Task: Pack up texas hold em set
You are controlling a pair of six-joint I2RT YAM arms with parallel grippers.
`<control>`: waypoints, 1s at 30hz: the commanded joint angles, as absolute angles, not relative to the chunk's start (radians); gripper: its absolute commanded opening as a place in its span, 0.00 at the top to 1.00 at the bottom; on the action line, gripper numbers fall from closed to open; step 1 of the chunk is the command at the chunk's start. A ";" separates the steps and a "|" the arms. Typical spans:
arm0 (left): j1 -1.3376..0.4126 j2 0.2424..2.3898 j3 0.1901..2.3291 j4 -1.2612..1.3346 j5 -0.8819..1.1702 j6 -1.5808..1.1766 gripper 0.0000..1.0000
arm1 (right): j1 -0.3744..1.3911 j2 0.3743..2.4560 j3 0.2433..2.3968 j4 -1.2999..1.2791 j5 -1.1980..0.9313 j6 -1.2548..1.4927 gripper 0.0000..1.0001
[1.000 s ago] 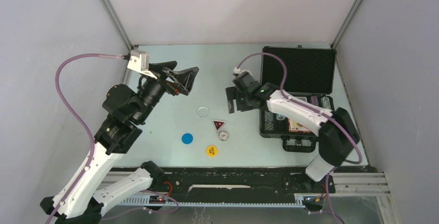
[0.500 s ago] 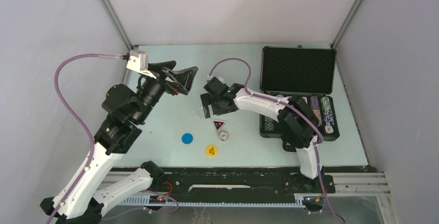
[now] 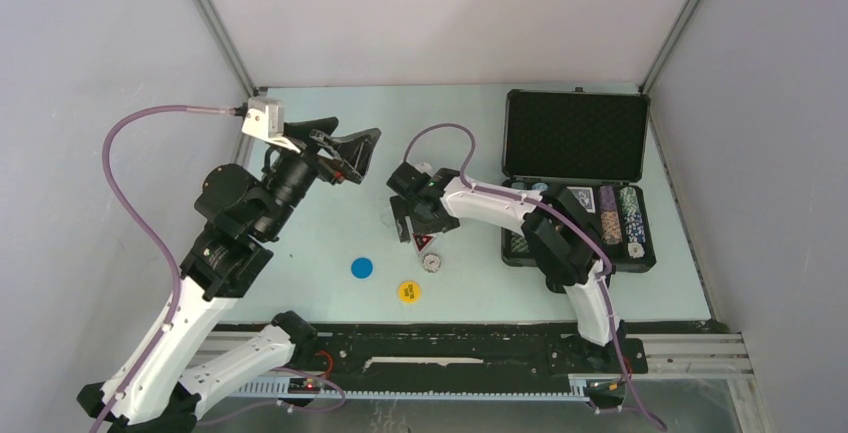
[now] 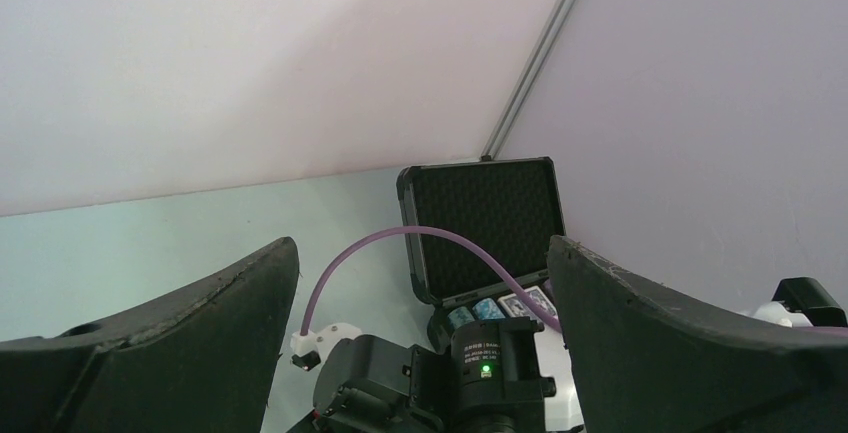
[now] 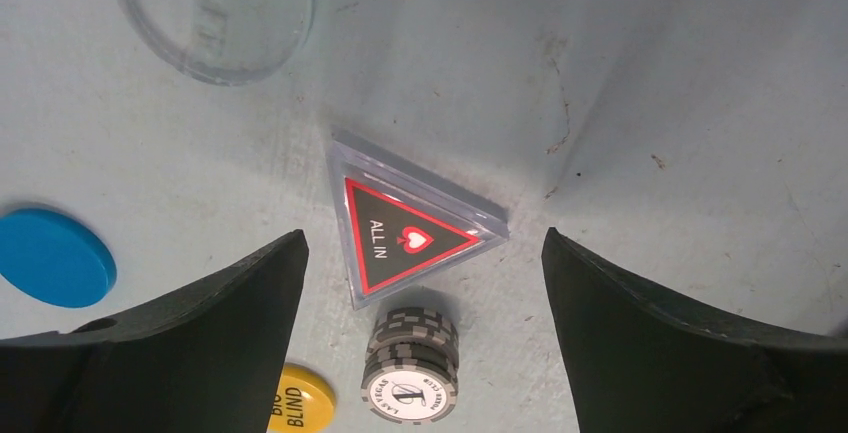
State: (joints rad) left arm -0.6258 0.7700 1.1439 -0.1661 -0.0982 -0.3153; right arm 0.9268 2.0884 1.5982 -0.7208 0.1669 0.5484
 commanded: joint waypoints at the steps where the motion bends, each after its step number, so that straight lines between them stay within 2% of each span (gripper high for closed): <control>1: -0.619 0.768 1.145 -0.142 -0.095 -0.322 0.00 | 0.944 2.102 1.614 -0.705 0.172 0.565 0.04; 10: -0.618 0.770 1.144 -0.140 -0.095 -0.324 0.00 | 0.929 2.136 1.628 -0.709 0.184 0.594 0.09; 17: -0.618 0.774 1.145 -0.138 -0.090 -0.327 0.00 | 0.930 2.156 1.635 -0.718 0.180 0.615 0.18; 25: -0.618 0.769 1.144 -0.137 -0.087 -0.327 0.00 | 0.941 2.155 1.635 -0.730 0.191 0.624 0.18; 30: -0.617 0.768 1.143 -0.137 -0.086 -0.328 0.00 | 0.946 2.154 1.638 -0.741 0.203 0.625 0.22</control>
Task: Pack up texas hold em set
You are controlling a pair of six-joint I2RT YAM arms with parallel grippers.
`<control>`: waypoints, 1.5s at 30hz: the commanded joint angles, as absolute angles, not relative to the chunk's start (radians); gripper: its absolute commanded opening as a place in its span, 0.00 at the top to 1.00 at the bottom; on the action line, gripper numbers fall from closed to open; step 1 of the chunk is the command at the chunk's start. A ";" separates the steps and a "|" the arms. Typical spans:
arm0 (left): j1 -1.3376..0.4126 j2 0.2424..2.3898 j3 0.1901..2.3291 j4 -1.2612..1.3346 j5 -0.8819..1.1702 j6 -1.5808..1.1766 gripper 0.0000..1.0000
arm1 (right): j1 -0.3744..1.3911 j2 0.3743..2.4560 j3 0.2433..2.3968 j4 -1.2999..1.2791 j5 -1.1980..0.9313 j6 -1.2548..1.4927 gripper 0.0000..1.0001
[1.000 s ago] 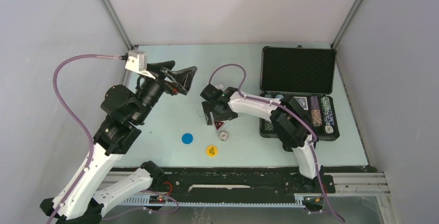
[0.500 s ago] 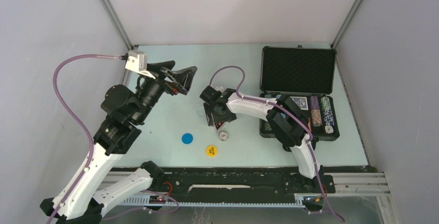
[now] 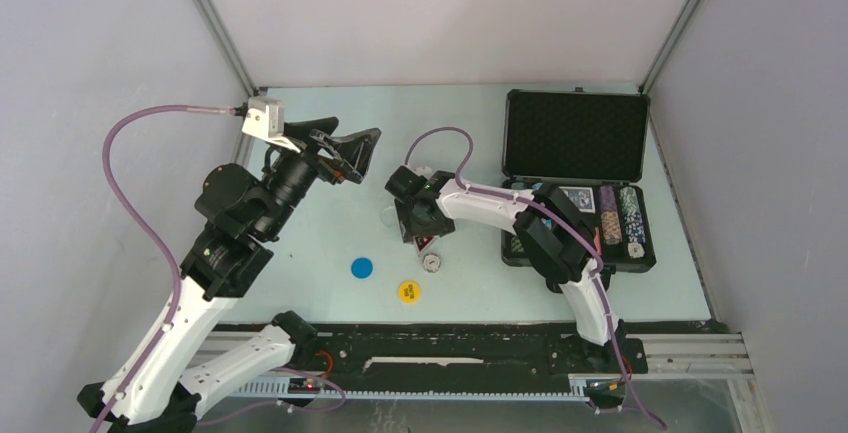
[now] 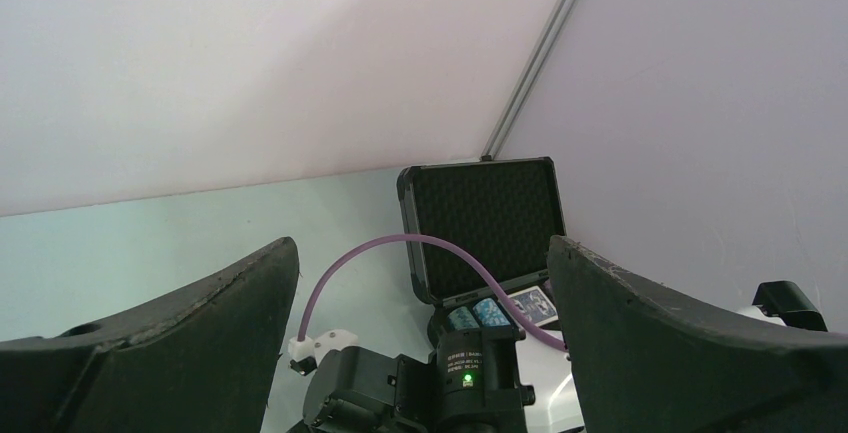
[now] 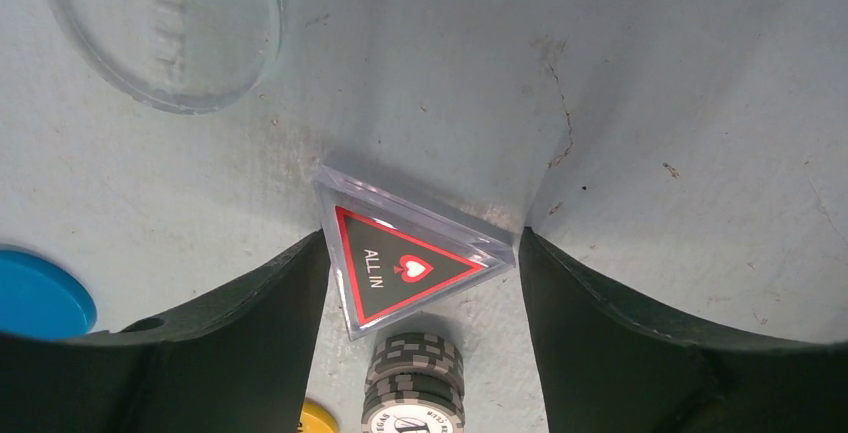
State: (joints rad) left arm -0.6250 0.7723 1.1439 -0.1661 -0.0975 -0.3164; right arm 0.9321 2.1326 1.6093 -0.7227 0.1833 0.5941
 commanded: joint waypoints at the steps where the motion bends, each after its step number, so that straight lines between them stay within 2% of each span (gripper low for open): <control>1: -0.617 0.768 1.144 -0.137 -0.086 -0.327 0.00 | 0.948 2.154 1.638 -0.745 0.207 0.625 0.23; 13: -0.617 0.770 1.143 -0.137 -0.084 -0.330 0.00 | 0.959 2.145 1.629 -0.761 0.228 0.647 0.20; 25: -0.617 0.773 1.143 -0.137 -0.082 -0.331 0.00 | 0.953 2.121 1.619 -0.727 0.243 0.660 0.33; 33: -0.616 0.776 1.143 -0.137 -0.080 -0.330 0.00 | 0.885 2.078 1.617 -0.666 0.250 0.646 0.39; 45: -0.617 0.783 1.144 -0.137 -0.073 -0.331 0.00 | 0.782 1.880 1.512 -0.637 0.262 0.587 0.40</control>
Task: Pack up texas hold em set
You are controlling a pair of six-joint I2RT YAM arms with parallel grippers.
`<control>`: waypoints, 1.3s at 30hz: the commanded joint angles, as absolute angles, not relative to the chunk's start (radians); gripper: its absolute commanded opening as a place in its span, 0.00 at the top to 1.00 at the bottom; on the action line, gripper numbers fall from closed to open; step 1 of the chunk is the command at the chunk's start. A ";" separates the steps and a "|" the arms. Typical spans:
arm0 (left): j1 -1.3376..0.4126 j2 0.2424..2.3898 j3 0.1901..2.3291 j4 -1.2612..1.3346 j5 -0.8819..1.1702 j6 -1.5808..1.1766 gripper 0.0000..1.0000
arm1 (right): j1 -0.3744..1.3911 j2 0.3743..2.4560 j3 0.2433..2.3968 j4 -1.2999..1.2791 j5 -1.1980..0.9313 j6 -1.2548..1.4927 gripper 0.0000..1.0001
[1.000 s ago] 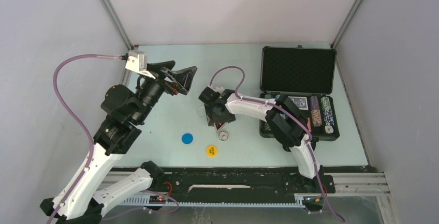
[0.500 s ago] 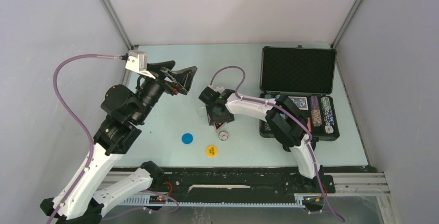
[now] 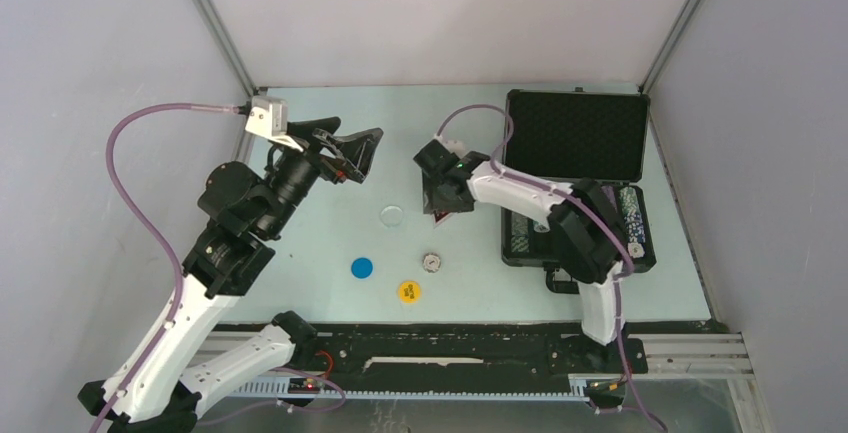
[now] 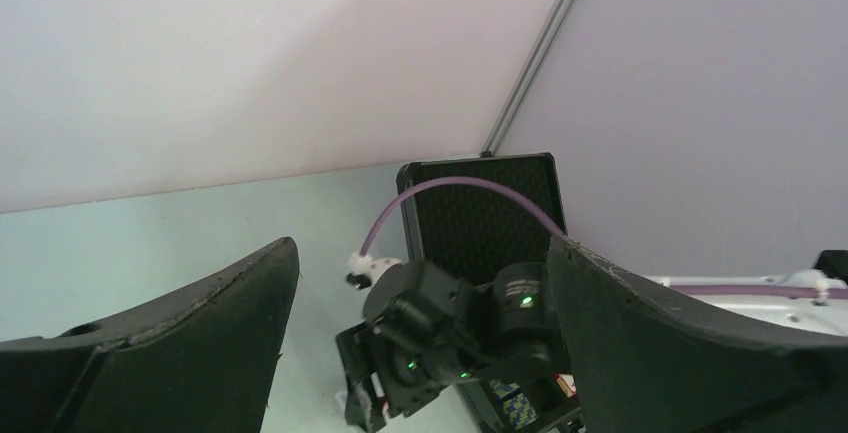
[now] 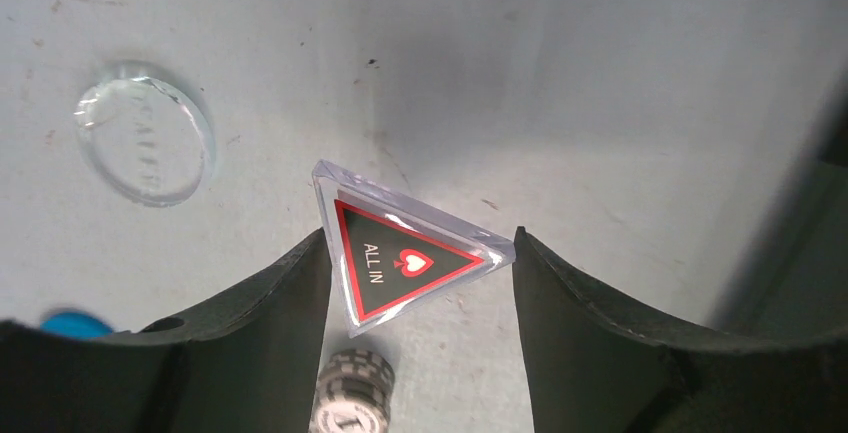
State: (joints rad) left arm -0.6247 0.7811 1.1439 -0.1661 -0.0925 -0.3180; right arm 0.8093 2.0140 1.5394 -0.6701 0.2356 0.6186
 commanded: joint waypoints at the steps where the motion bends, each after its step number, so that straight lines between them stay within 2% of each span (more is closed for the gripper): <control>1: -0.617 0.785 1.144 -0.136 -0.073 -0.331 0.00 | 0.773 1.856 1.500 -0.637 0.256 0.583 0.40; 10: -0.616 0.793 1.143 -0.135 -0.067 -0.338 0.00 | 0.639 1.571 1.355 -0.711 0.285 0.506 0.40; 18: -0.618 0.788 1.139 -0.129 -0.059 -0.346 0.00 | 0.395 1.354 1.202 -0.759 0.196 0.393 0.40; 25: -0.620 0.793 1.138 -0.127 -0.055 -0.351 0.00 | 0.167 1.358 1.154 -0.688 0.048 0.293 0.39; 39: -0.627 0.798 1.140 -0.129 -0.062 -0.343 0.00 | 0.008 1.511 1.156 -0.643 0.018 0.217 0.37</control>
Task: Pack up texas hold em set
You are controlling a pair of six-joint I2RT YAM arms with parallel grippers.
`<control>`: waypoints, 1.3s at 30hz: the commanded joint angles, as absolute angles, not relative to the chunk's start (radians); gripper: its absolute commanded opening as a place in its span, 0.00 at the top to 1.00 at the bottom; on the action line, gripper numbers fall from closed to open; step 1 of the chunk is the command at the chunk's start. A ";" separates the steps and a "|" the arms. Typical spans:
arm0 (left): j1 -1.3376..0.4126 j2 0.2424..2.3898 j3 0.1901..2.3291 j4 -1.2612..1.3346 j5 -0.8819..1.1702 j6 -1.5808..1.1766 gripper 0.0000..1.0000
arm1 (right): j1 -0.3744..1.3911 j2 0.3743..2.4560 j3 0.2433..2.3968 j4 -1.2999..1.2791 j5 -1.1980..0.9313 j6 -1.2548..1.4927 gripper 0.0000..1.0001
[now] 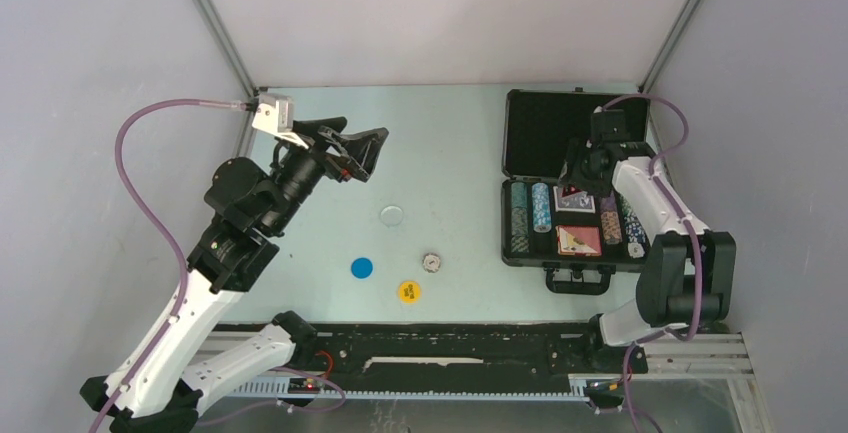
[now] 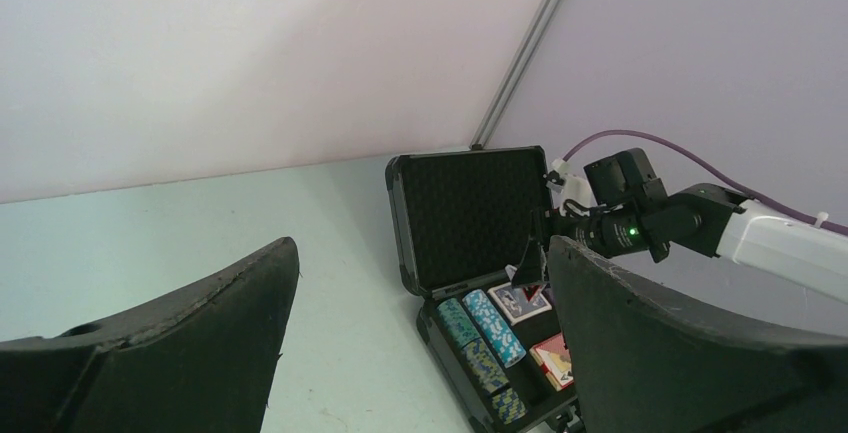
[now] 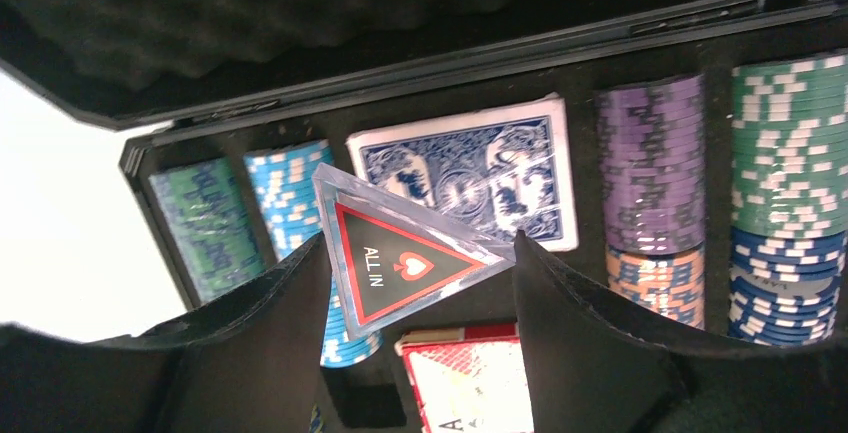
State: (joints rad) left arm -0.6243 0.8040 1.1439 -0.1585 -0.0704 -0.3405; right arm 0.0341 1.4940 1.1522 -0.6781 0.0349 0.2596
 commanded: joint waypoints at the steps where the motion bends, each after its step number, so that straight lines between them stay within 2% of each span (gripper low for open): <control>1: -0.627 0.800 1.140 -0.130 -0.063 -0.343 0.00 | 0.008 1.516 1.156 -0.644 0.015 0.218 0.37; 17: -0.627 0.819 1.137 -0.128 -0.054 -0.351 0.00 | -0.046 1.615 1.200 -0.708 0.092 0.207 0.35; 22: -0.627 0.822 1.137 -0.129 -0.057 -0.351 0.00 | -0.059 1.620 1.201 -0.673 0.037 0.331 0.36; 31: -0.627 0.820 1.136 -0.129 -0.059 -0.348 0.00 | -0.063 1.614 1.198 -0.695 0.187 0.545 0.37; 39: -0.627 0.812 1.137 -0.128 -0.062 -0.347 0.00 | -0.045 1.590 1.168 -0.696 0.274 0.680 0.32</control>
